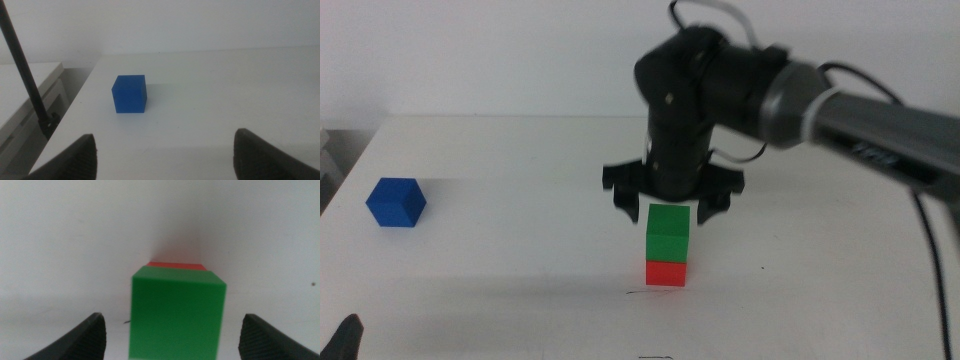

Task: Stack red cubes first, then green, then blue cubes in a specific spot.

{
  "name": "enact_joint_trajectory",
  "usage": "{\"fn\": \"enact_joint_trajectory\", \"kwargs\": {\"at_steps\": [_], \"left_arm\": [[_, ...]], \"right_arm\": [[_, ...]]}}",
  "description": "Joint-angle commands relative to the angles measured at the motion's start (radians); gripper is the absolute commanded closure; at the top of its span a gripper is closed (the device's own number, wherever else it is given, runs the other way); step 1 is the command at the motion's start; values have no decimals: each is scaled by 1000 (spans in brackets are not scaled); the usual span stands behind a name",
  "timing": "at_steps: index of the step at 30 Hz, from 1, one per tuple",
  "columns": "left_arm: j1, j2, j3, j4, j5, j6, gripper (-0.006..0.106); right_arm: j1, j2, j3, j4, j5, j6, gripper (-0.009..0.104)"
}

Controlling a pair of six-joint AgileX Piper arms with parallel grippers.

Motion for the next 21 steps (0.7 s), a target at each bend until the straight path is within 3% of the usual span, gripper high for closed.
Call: {"fn": "enact_joint_trajectory", "kwargs": {"at_steps": [1, 4, 10, 21], "left_arm": [[-2, -26, -1, -2, -72, -5, 7], [-2, -26, -1, -2, -72, -5, 7], [-2, -26, -1, -2, -72, -5, 7], [-2, -26, -1, -2, -72, -5, 7]], "right_arm": [[-10, -121, -22, -12, 73, -51, 27], [-23, -209, -21, 28, 73, -133, 27], [-70, -482, 118, 41, 47, -363, 27], [-292, -1128, 663, 283, -305, -920, 27]]}}
